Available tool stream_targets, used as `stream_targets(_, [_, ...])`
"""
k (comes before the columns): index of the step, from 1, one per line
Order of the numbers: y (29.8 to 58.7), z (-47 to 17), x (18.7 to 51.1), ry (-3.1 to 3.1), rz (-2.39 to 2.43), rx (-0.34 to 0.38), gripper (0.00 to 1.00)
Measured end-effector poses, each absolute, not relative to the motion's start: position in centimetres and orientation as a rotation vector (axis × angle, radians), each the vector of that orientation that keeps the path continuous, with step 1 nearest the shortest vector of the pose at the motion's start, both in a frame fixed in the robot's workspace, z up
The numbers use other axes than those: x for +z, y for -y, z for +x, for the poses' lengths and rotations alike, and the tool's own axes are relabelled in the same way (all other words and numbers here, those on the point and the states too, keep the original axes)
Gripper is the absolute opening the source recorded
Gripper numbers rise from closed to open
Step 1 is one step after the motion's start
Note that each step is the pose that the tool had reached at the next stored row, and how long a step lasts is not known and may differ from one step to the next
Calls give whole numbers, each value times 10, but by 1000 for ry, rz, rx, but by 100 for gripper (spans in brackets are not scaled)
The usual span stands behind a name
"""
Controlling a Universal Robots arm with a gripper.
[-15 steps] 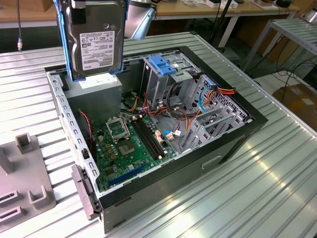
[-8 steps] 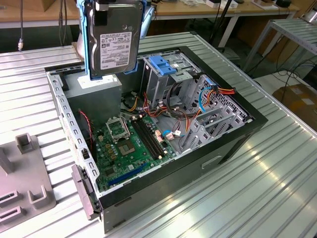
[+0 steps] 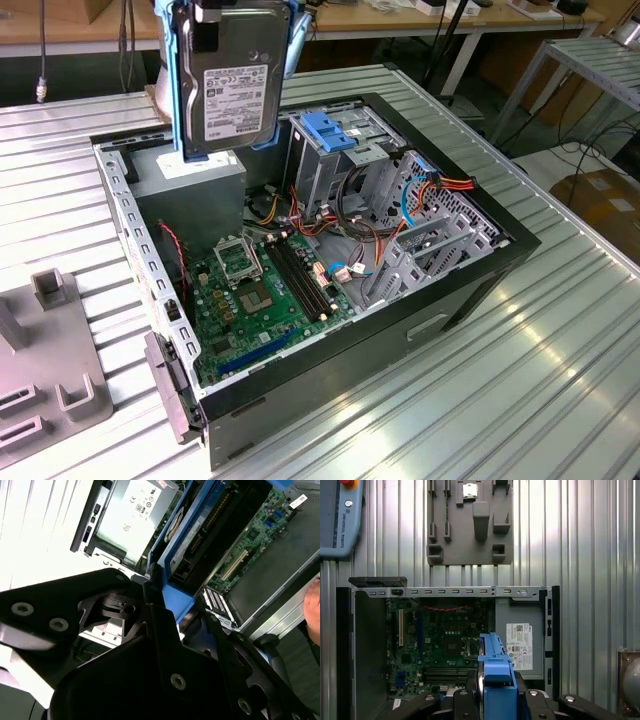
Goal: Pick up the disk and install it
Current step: 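Insert the disk into the insertion slot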
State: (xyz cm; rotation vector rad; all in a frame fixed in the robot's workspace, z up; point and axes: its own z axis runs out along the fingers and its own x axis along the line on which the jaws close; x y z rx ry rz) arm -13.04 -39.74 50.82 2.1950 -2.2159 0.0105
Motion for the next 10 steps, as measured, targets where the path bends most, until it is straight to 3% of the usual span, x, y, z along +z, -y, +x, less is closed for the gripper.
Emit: stream_targets(10, [405,-130,508,2216,2195,10,37])
